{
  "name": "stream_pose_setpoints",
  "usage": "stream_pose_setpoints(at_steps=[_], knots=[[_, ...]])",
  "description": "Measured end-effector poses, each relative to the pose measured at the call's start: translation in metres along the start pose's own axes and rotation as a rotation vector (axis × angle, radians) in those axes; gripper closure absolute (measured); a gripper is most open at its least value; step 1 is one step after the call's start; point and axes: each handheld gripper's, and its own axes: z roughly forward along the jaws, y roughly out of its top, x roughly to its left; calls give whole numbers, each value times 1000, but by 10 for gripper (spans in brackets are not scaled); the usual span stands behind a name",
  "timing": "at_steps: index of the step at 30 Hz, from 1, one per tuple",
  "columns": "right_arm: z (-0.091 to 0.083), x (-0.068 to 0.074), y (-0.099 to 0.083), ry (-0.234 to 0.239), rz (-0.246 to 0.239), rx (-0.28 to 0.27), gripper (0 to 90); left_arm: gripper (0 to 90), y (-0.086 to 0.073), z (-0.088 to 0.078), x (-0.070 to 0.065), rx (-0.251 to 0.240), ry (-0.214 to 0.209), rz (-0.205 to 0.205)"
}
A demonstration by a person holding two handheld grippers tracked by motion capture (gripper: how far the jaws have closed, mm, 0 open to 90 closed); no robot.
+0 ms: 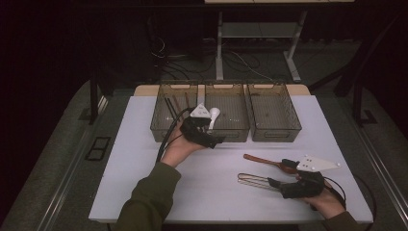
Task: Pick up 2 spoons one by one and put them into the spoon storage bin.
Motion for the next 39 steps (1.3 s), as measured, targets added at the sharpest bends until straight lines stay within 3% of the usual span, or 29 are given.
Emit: stream_pose_setpoints(at_steps=[9, 18, 29, 35, 39], knots=[[-1, -1, 0, -5, 4, -3, 121, 5, -41, -24, -12, -12, 16, -36], [0, 0, 0, -8, 2, 0, 121, 0, -80, -45, -24, -38, 19, -57], [-2, -1, 1, -8, 20, -1, 121, 0, -110, -65, -40, -31, 12, -51], [-5, -4, 4, -16, 12, 23, 121, 0, -122, -72, -43, -41, -2, -75], [-9, -10, 10, -31, 45, 27, 121, 0, -127, -71, -44, -30, -6, -70]])
